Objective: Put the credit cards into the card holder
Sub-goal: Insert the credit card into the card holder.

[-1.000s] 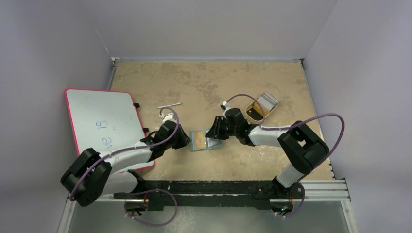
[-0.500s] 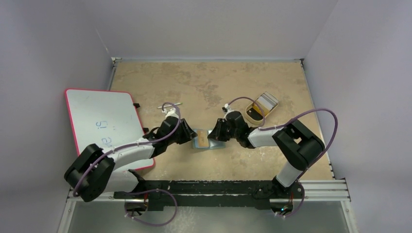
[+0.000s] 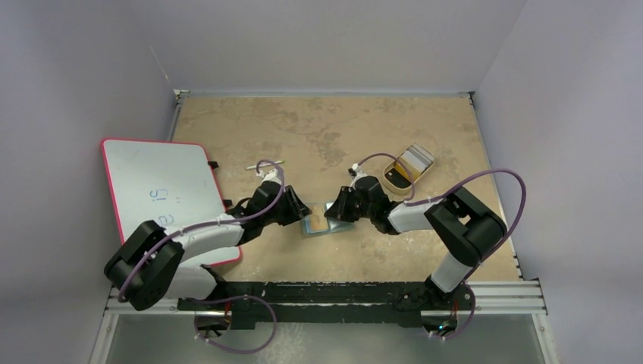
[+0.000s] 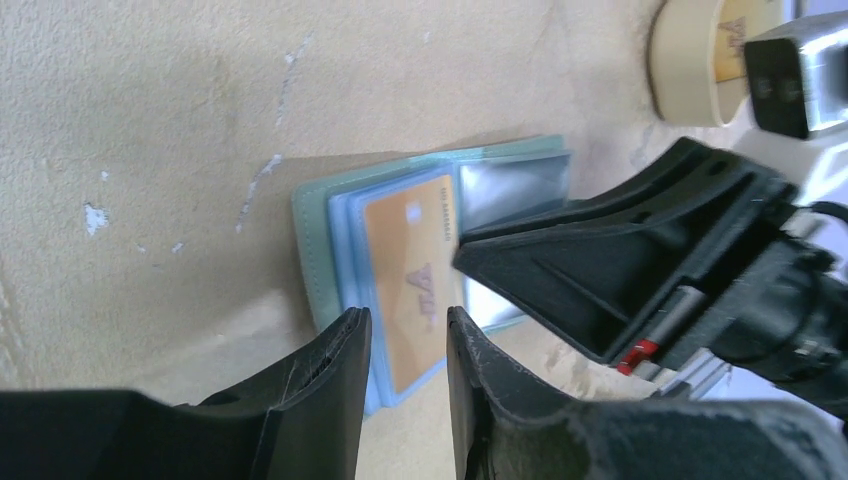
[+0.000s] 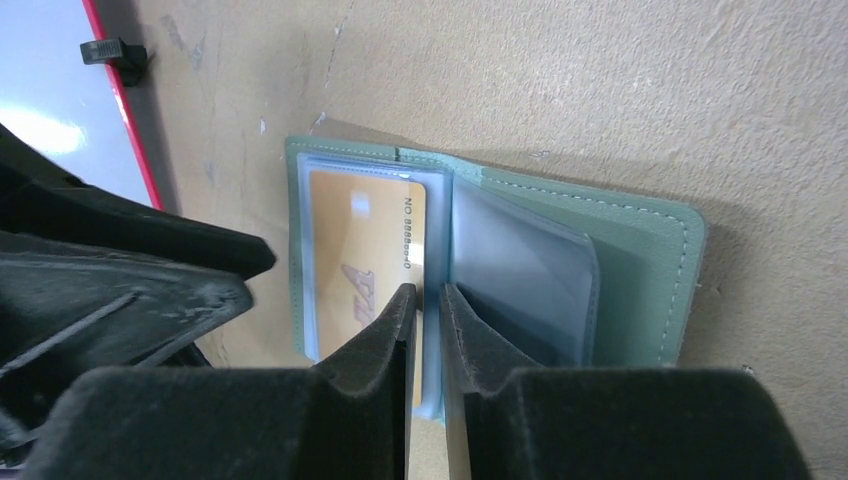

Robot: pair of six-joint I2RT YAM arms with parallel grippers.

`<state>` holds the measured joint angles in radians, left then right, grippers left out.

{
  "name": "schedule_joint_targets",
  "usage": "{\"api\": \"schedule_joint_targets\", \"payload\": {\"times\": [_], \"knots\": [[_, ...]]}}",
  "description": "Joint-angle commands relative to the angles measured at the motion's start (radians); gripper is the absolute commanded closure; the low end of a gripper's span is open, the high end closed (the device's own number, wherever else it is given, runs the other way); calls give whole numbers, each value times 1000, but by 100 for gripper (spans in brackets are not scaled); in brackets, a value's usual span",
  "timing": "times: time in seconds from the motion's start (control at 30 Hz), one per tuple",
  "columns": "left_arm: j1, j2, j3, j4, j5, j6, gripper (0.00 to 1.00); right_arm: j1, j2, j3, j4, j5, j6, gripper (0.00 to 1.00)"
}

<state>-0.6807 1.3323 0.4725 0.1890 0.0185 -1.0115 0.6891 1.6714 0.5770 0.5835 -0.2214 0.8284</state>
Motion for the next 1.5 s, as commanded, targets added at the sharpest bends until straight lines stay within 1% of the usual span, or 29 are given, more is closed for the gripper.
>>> {"api": "schedule_joint_targets", "payload": {"times": [0.0, 0.13, 0.43, 0.77, 1.03, 1.3, 1.47], "knots": [[1, -92, 72, 0, 18, -44, 67, 5, -14, -24, 9, 12, 6, 84], [1, -89, 93, 39, 55, -69, 66, 4, -13, -23, 7, 8, 6, 84], [2, 30, 70, 93, 13, -14, 65, 4, -26, -17, -16, 12, 4, 84], [1, 28, 48, 95, -7, -6, 65, 5, -35, -17, -29, 11, -1, 84], [1, 71, 35, 118, 4, -23, 64, 5, -42, -19, -28, 10, 0, 85], [1, 73, 41, 83, -19, -7, 64, 5, -109, 30, -148, 17, -49, 88], [1, 90, 38, 90, -17, -8, 64, 4, -110, 53, -207, 56, -85, 88]]}}
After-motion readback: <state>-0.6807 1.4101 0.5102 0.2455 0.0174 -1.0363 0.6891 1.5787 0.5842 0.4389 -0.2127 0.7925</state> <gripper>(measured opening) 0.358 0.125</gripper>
